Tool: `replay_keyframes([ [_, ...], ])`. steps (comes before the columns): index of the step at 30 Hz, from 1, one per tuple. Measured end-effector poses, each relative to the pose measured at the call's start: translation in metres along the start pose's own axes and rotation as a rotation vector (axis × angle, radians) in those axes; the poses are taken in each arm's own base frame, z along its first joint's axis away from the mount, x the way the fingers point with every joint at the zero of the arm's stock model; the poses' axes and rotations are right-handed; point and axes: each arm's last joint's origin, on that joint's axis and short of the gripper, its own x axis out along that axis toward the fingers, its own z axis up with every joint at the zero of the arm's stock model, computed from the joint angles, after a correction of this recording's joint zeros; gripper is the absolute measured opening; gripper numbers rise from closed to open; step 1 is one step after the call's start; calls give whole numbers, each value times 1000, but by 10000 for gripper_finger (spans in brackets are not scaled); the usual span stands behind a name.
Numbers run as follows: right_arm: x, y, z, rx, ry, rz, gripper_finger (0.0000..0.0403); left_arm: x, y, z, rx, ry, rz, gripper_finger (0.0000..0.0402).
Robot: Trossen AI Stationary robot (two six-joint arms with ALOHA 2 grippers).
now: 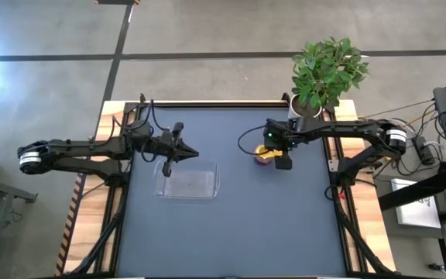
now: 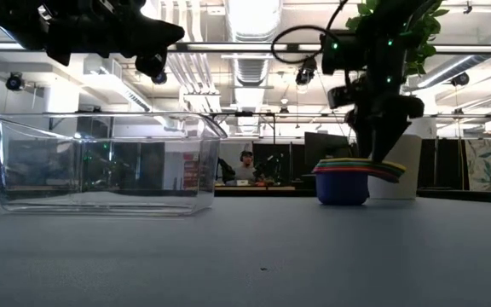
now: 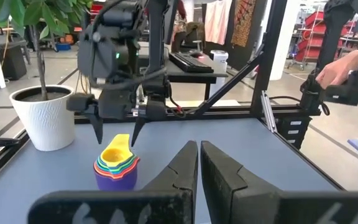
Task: Nest measuring cups in basket
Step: Put the stacked measuring cups into the transparent bin
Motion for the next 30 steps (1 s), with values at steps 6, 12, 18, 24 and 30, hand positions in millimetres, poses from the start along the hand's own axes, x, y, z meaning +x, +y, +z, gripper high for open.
replay_keyframes([
  [6,23,-1,1,-19,57,23,311,0,0,-1,-4,8,-3,2],
  [12,35,-1,2,-33,112,42,304,0,-1,-1,-4,8,-3,2],
  [18,38,0,1,-22,128,46,246,0,0,-1,-5,10,-3,2],
  [24,38,0,0,11,129,43,146,-1,-1,-1,-6,13,-3,2],
  [30,35,3,2,83,125,39,133,-6,-3,1,-12,24,-2,2],
])
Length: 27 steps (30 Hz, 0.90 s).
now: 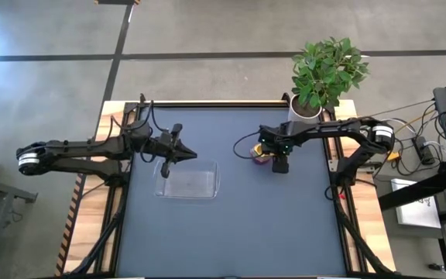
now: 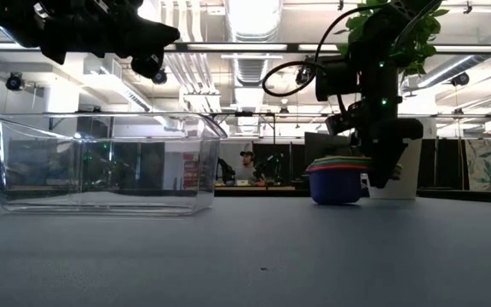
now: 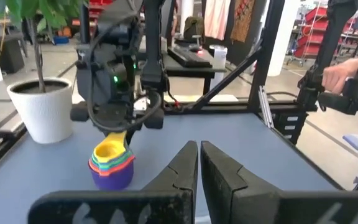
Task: Nest measuring cups in basket
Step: Put the stacked measuring cups into the transparent bin
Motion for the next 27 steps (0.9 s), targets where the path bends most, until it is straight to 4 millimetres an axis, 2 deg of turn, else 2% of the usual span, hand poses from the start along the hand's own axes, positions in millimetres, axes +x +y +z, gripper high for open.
replay_keyframes([
  [7,-12,19,1,23,-53,0,130,-21,-10,21,22,15,6,2],
  [13,-39,42,16,37,-180,-10,126,-47,-21,34,61,52,52,2],
  [19,-61,57,33,-4,-275,-19,124,-63,-28,26,76,13,97,2],
  [27,-80,57,45,-15,-364,-23,123,-72,-30,14,83,-17,143,2],
])
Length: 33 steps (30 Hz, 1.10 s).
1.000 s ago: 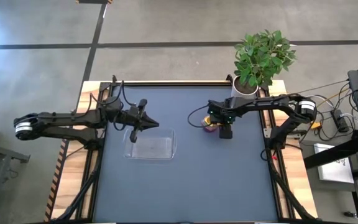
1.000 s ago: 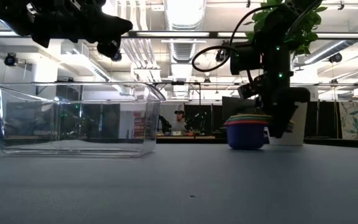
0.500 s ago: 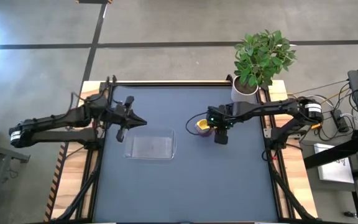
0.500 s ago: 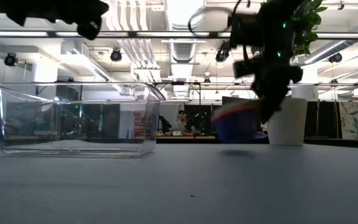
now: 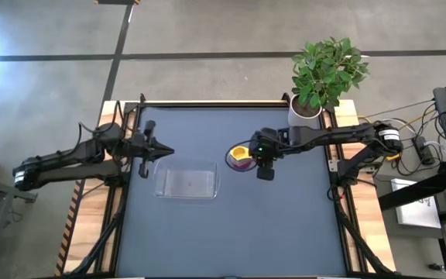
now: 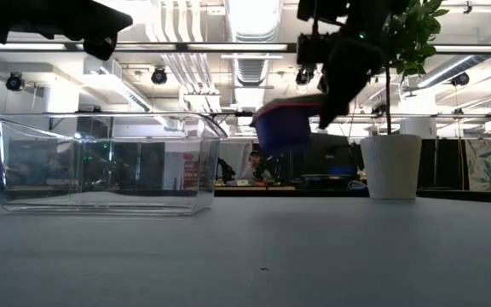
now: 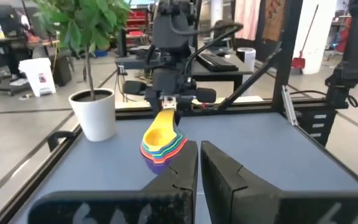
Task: Nest measuring cups in basket
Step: Put the stacked measuring cups into the transparent bin
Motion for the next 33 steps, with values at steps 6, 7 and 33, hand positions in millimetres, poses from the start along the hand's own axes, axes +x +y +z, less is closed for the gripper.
replay_keyframes([
  [6,-9,3,21,-18,-172,16,121,-3,-1,-3,9,-19,2,2],
  [7,-11,4,25,-17,-203,18,121,-3,-1,-6,8,-17,1,2],
  [33,50,27,96,-92,-568,170,30,-27,-7,-10,46,-219,117,2],
])
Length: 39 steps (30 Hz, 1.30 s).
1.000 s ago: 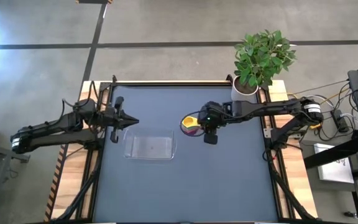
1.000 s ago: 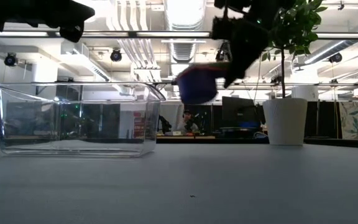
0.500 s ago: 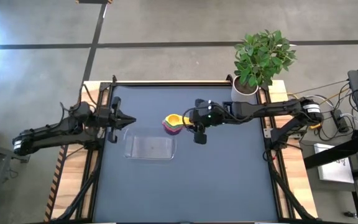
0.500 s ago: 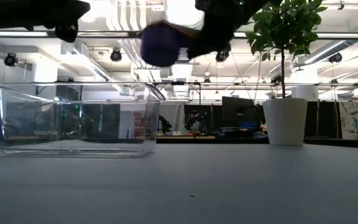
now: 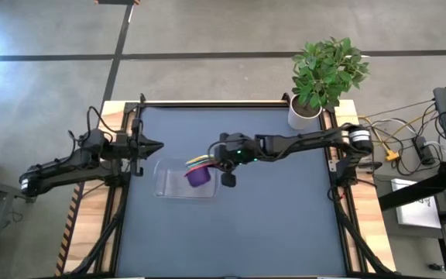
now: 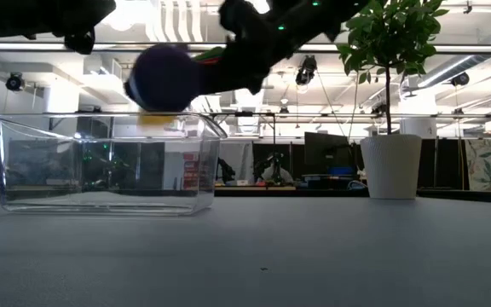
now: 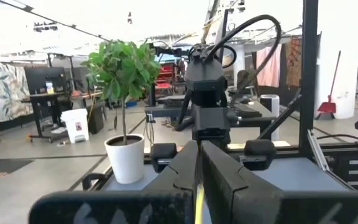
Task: Nest measuring cups in basket
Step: Put the stacked measuring cups into the transparent bin
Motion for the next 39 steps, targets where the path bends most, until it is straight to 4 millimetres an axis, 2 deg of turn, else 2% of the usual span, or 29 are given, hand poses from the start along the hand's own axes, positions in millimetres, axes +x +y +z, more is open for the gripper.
replay_keyframes([
  [4,22,-2,3,5,26,-3,23,-6,-1,-1,-14,13,-1,2],
  [9,42,-4,-6,-30,134,-15,23,-10,-2,-3,-21,25,-1,2],
  [15,40,1,3,-108,109,-80,23,-12,-3,-2,-19,18,-1,2],
  [22,14,11,17,-191,131,-199,23,-11,-3,-2,-23,22,-1,2],
  [26,-4,21,13,-236,208,-305,23,-11,-3,-3,-24,27,-1,2],
  [32,-34,33,-6,-280,257,-481,23,-11,-3,-3,-31,27,-1,2],
  [39,-71,38,-44,-268,239,-688,23,-10,-2,-3,-32,27,-2,2],
])
